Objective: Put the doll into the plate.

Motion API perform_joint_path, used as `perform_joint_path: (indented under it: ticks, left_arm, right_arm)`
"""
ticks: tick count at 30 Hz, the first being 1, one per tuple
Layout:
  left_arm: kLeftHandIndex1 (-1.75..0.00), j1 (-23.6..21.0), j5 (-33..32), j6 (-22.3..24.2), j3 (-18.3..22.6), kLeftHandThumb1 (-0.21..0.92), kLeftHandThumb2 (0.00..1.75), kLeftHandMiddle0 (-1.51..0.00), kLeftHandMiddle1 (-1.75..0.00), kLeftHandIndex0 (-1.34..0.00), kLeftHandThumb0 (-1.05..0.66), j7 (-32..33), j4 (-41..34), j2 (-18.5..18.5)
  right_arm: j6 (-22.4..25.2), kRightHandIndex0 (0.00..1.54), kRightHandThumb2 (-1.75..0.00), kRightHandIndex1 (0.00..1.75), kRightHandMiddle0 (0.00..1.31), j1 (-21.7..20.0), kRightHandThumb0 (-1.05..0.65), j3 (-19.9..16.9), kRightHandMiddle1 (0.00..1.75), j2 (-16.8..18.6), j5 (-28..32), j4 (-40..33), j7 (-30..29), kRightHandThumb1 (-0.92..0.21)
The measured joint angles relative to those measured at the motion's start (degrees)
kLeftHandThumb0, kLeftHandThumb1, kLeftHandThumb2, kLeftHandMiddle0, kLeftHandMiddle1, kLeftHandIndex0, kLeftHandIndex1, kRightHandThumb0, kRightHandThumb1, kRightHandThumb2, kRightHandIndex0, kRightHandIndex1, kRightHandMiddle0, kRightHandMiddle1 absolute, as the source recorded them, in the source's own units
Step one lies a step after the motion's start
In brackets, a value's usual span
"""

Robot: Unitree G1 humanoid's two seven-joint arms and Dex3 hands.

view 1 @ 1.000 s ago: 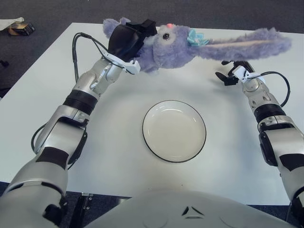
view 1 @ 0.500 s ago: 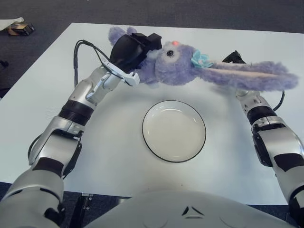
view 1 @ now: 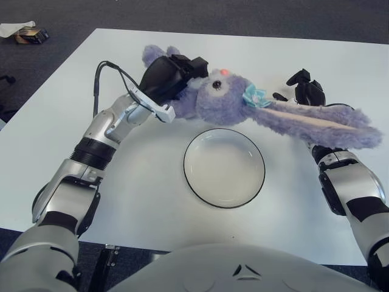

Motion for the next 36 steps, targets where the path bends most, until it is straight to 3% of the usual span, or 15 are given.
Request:
perform_joint_path:
  ticks: [14,24,36]
  left_arm:
    - [-1.75,2.36,-0.11,0.33,1.58,0.21,1.44,-1.25,-1.75,-0.69,-0.51,-4.44,-7.54,-0.04]
    - [-1.75,5.59,-3.10,0.89,2.33,0.21,1.44,-1.24,-1.75,-0.69,-0.51,-11.17,-14.38,-0.25]
    - [-1.75,6.24,-2.68,-0.08,3.24,0.23,1.42,-1.25,-1.75,-0.68,-0.50,-11.73,-17.19,-1.48]
  right_arm:
    - [-0.55,0.19,-0.77,1.46,0.00,0.00,-0.68,0.13,1.56,0.20,0.10,1.04,-0.07,-0.92]
    - [-0.57,0.18,-0.72,1.48,0.00,0.00,-0.66,0.18,1.56,0.25,0.13,1.03,-0.07,-0.92]
    - [-0.45,0.20,-0.70,1.49,0.00,-0.02,-0.66,0.13,1.63,0.21,0.20,1.41,0.42,-0.92]
